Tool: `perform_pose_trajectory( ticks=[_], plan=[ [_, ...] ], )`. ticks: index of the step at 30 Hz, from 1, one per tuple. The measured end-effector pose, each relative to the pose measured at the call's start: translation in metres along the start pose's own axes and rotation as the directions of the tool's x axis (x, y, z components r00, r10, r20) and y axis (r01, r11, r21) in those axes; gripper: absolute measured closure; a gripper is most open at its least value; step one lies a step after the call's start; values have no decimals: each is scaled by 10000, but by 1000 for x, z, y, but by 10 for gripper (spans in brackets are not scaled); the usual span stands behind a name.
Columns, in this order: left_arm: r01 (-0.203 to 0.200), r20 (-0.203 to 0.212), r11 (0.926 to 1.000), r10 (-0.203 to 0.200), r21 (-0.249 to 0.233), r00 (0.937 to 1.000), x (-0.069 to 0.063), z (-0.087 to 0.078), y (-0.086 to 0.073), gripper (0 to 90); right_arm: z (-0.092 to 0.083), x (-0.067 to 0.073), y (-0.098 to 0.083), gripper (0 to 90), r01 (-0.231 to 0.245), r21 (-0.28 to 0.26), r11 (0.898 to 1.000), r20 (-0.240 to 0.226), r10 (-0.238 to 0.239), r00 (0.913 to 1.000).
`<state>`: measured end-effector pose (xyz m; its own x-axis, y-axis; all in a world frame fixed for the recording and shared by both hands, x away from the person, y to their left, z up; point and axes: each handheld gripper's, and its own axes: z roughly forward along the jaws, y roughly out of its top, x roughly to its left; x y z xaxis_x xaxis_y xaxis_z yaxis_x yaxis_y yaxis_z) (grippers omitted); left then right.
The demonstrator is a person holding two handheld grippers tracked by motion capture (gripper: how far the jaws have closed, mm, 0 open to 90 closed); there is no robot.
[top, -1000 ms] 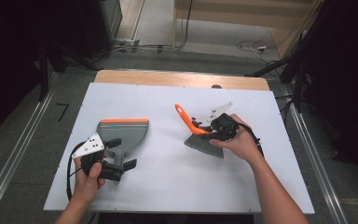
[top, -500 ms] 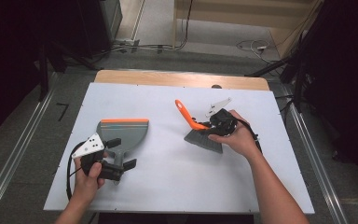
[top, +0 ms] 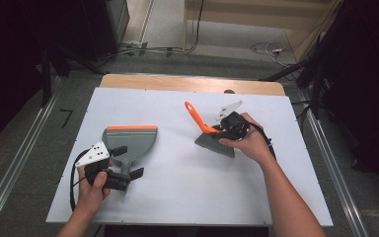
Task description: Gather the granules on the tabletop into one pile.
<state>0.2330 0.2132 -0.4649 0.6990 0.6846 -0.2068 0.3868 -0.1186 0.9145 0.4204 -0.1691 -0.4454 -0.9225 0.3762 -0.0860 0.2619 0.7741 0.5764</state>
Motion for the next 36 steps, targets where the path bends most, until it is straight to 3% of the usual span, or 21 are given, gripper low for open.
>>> perform_pose_trajectory(
  ticks=[4, 10, 15, 21, 25, 29, 33, 36],
  plan=[
    [38, -2, 10000, -38, -68, 10000, 1, -1, 0, 0, 1, -2, 0, 668, 0, -59, 10000, 32, 0, 10000],
    [47, 10, 10000, -47, -75, 10000, 1, -1, 0, 0, -1, -1, 1, 669, 2, -137, 9999, 443, 4, 9990],
    [40, -19, 10000, -40, -38, 10000, 1, -1, 0, 0, -1, -1, 1, 670, -33, -145, 9999, 353, 38, 9994],
    [17, -24, 10000, -17, -25, 10000, 1, 0, 0, 0, -10, 7, 4, 674, 264, 111, 9996, 182, -266, 9995],
    [15, -20, 10000, -15, -22, 10000, 1, -1, 0, 0, -27, 7, 7, 675, 216, -166, 9996, -53, -217, 9997],
    [33, -9, 10000, -33, -49, 10000, 1, 0, 0, 0, -37, 1, 11, 675, 136, -465, 9988, 52, -134, 9999],
    [30, -6, 10000, -31, -66, 10000, 0, 0, 0, 0, -36, -15, 23, 676, -78, -409, 9991, 911, 115, 9958],
    [55, 7, 9999, -55, -85, 10000, 1, -1, 0, 0, -22, -27, 29, 676, -151, -71, 9999, 1561, 160, 9876]
  ],
)
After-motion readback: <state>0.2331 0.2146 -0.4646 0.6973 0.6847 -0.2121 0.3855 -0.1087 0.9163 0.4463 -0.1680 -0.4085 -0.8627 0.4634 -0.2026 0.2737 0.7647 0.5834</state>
